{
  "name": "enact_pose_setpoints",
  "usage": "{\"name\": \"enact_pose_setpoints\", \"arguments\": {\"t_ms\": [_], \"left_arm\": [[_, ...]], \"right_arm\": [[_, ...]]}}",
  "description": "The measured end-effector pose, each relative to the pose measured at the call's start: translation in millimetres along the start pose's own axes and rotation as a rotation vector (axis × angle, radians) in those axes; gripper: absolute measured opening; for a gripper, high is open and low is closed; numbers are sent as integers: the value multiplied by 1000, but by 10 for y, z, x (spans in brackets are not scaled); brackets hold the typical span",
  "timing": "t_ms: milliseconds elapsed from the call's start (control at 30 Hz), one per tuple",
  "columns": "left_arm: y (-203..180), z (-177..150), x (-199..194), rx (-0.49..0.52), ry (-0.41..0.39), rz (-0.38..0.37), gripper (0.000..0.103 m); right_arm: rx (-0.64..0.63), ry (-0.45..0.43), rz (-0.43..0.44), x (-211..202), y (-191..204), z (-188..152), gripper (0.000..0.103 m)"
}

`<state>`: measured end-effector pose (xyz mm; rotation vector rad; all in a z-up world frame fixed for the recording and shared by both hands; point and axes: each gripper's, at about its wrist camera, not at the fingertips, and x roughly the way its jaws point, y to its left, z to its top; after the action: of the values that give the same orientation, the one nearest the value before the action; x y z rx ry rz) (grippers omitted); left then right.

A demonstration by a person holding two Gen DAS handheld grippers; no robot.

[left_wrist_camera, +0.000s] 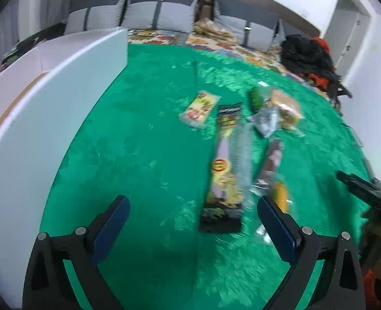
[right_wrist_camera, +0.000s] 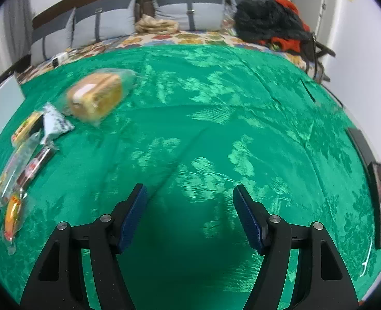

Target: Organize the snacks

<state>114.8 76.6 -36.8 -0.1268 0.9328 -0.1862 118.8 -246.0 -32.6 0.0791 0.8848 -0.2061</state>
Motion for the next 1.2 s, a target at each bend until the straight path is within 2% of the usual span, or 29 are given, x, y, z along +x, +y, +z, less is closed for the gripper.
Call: {"name": "enact_pose_setpoints", "arguments": {"t_ms": [100,133,233,333,467,567,667,867,967,1200], "left_arm": [[-10,-19,155,22,3,43,98],[-17,-14,192,36,-1,53,98],[-5,23,311,69,-8,73,98],[57,43,460,58,7,86,98],[221,7,482,-23,-23,63,98],[192,-11,510,15,-26,81,99],[183,-6,527,21,-19,69,102],[173,-5,526,23,-17,71,102],[171,-6,525,25,-15,76,102],[119,-8,547,50,-3,109,102]], "right_arm": [[38,22,8,112,-60,-59,73],[46,22,11,127,-60,-127,80],[29,23,13,78,-23,-216,87],[17,27,10,83,13,-213,88],[17,27,10,91,12,-209,88],[17,27,10,90,10,-195,88],[17,27,10,94,13,-207,88],[16,27,9,96,16,-204,88],[26,33,0,125,-2,-226,93],[30,34,2,137,-3,-251,95]]}}
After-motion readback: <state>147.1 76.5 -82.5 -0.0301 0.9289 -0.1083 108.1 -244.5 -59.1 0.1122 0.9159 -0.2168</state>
